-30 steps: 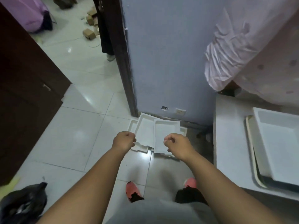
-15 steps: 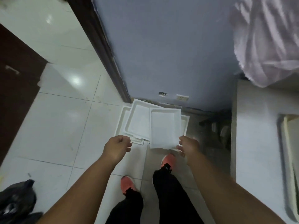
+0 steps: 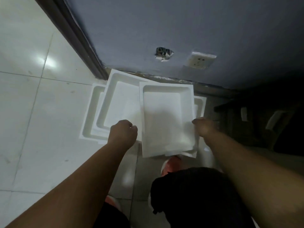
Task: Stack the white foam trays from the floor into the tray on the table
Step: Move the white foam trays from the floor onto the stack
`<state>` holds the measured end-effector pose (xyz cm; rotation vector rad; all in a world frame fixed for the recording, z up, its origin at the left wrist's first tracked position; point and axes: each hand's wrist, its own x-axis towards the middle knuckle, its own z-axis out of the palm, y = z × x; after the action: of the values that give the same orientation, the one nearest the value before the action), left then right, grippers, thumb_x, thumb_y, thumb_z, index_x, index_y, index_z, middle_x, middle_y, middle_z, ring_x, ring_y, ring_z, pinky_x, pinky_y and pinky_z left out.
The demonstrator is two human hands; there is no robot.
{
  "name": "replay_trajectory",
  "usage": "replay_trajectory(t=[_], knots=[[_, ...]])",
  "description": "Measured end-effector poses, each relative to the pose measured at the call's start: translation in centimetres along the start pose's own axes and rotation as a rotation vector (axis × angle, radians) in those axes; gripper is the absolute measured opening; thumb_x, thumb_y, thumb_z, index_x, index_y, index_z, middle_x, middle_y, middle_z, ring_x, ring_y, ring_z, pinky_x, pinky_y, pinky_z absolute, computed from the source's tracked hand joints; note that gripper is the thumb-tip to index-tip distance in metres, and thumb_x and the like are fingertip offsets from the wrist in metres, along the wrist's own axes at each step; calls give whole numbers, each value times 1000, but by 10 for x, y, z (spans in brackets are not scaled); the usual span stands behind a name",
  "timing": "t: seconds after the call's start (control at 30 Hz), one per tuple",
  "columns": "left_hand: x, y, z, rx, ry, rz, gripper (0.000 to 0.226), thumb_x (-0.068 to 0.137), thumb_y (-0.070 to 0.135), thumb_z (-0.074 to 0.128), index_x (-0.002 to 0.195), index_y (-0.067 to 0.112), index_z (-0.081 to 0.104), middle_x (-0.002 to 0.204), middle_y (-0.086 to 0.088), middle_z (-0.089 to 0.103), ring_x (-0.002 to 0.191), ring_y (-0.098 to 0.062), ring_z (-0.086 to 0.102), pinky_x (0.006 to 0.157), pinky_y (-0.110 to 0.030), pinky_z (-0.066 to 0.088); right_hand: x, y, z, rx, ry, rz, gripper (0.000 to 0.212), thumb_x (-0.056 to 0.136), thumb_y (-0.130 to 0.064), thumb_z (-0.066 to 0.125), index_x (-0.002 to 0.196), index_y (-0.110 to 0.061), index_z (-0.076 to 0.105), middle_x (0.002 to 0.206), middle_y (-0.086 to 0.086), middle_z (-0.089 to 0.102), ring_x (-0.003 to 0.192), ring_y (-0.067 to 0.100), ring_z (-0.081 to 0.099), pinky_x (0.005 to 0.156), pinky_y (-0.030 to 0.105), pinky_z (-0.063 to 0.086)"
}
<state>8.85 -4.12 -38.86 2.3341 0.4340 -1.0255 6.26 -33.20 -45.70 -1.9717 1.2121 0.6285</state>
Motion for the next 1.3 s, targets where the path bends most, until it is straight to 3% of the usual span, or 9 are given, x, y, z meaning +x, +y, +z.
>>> replay_trajectory(t=[0.07, 0.13, 0.27, 0.37, 0.43, 0.7, 0.9, 1.1, 1.3], knots=[[28, -2, 16, 10, 13, 5, 40, 98, 27, 48, 131, 9, 63, 137, -8, 62, 125, -29, 56, 101, -32, 43, 22, 6, 10, -4, -11, 3, 34, 90, -30, 63, 115, -7, 65, 111, 13, 66, 100, 34, 64, 93, 49, 55], [49, -4, 27, -4, -6, 11, 47, 99, 31, 48, 142, 12, 54, 148, -5, 53, 135, -26, 50, 109, -32, 37, 37, 7, 11, 24, -42, 53, 31, 90, -31, 63, 111, -8, 65, 108, 13, 66, 96, 32, 64, 90, 44, 55], [69, -3, 38, -105, 4, 79, 34, 92, 17, 45, 118, 15, 68, 121, -4, 71, 106, -27, 68, 101, -36, 50, 50, 1, 2, 84, -52, 109, 28, 85, -32, 67, 97, -8, 71, 101, 18, 74, 78, 29, 65, 73, 37, 53], [61, 7, 34, -74, 62, 103, 25, 93, 12, 43, 78, 12, 64, 85, -4, 68, 81, -25, 62, 72, -29, 47, 37, -10, -7, 78, -71, 117, 27, 88, -32, 67, 100, -8, 71, 97, 15, 74, 83, 29, 67, 84, 41, 56], [47, 16, 26, -80, 94, 79, 30, 96, 20, 48, 68, 13, 54, 72, -3, 60, 70, -22, 57, 62, -27, 38, 24, -19, -13, 101, -50, 107, 25, 87, -29, 67, 100, -7, 71, 99, 15, 73, 88, 31, 70, 88, 44, 58], [-53, 33, -71, -1, 178, 29, 28, 97, 31, 57, 85, 6, 61, 81, -8, 63, 81, -28, 58, 70, -32, 44, -101, -72, -56, 137, -9, -12, 23, 91, -23, 64, 103, -4, 71, 101, 12, 69, 91, 29, 66, 89, 44, 56], [-161, 48, -174, 14, 229, 33, 35, 94, 27, 59, 65, 11, 48, 65, -1, 50, 71, -26, 50, 65, -30, 38, -246, -119, -114, 197, -1, -88, 13, 92, -19, 61, 87, -10, 69, 89, 8, 69, 82, 25, 64, 71, 32, 50], [-291, 65, -288, -35, 329, 151, 40, 100, 27, 52, 62, 16, 47, 62, 2, 48, 62, -20, 49, 55, -30, 31, -406, -165, -195, 227, 37, -213, 17, 88, -25, 58, 86, -14, 71, 85, 4, 73, 81, 28, 70, 79, 46, 60], [-409, 81, -373, -92, 461, 298, 47, 104, 29, 40, 58, 17, 41, 59, 0, 47, 60, -22, 46, 55, -32, 32, -540, -193, -261, 315, 152, -420, 18, 90, -22, 58, 81, -10, 67, 82, 5, 68, 72, 19, 60, 61, 28, 46]])
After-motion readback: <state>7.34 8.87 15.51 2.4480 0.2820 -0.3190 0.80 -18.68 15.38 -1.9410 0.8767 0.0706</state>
